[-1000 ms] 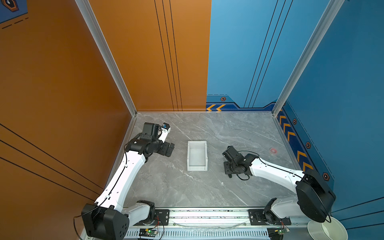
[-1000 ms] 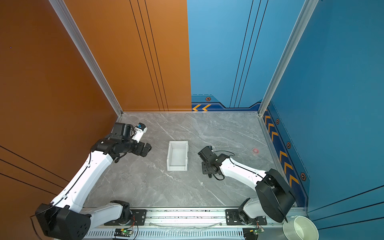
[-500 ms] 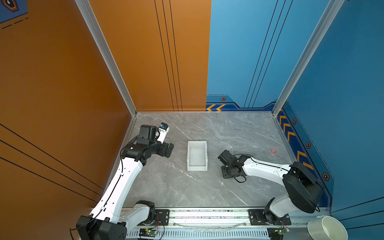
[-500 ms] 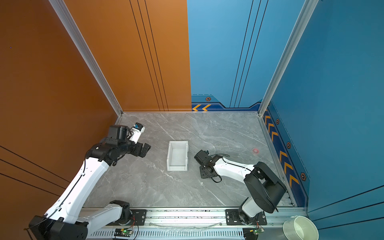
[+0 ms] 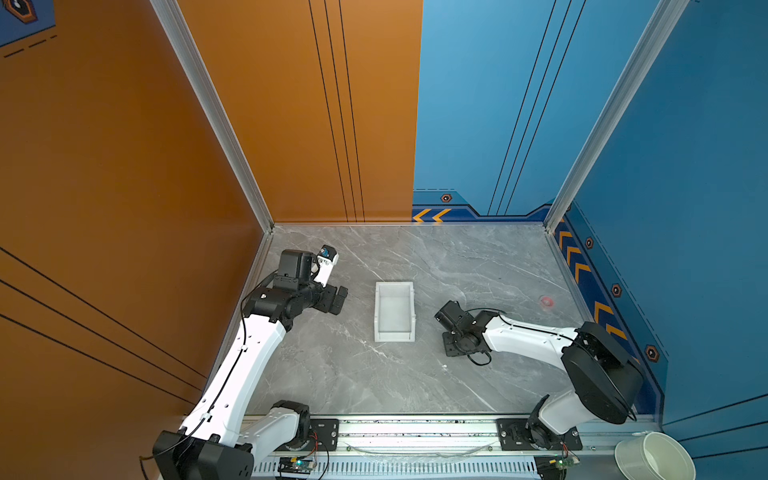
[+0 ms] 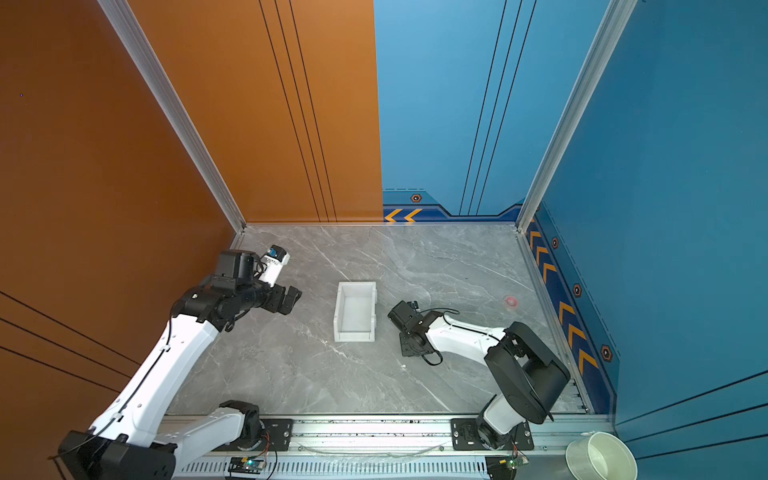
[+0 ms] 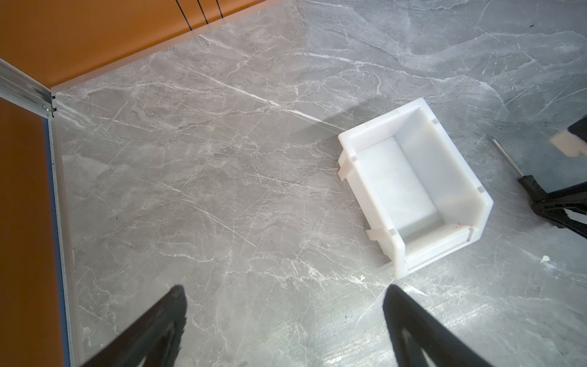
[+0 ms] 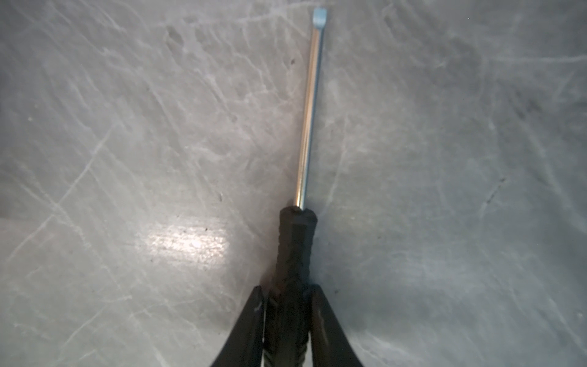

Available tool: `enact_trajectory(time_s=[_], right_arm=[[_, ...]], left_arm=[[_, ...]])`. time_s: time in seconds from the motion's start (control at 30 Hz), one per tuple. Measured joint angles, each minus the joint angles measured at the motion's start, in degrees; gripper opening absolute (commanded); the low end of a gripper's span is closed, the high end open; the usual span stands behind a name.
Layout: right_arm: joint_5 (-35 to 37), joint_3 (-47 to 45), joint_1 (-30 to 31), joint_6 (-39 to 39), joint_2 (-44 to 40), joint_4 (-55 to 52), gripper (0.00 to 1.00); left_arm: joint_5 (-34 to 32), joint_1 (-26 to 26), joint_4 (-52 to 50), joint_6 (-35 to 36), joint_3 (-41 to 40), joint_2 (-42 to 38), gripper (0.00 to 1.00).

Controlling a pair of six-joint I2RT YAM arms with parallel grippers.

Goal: Put the screwdriver in the bin
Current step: Pick up the screwdriver from the center of the table.

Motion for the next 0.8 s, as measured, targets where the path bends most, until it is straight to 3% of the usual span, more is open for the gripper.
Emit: enact_trajectory(time_s=[0.5,0.8], right_arm=[[1.0,-0.9,-0.1,-0.2,-7.1,-0.3,0.19],[1.3,3.9,-0.2,-1.3,-10.9,-3.4,0.19]], left_arm=[[-1.5,-0.4,0.0,-0.4,0.0,-0.5,0.98],[-1.9,-0.4,0.0,-0.7,0.0,-0.8,0.98]])
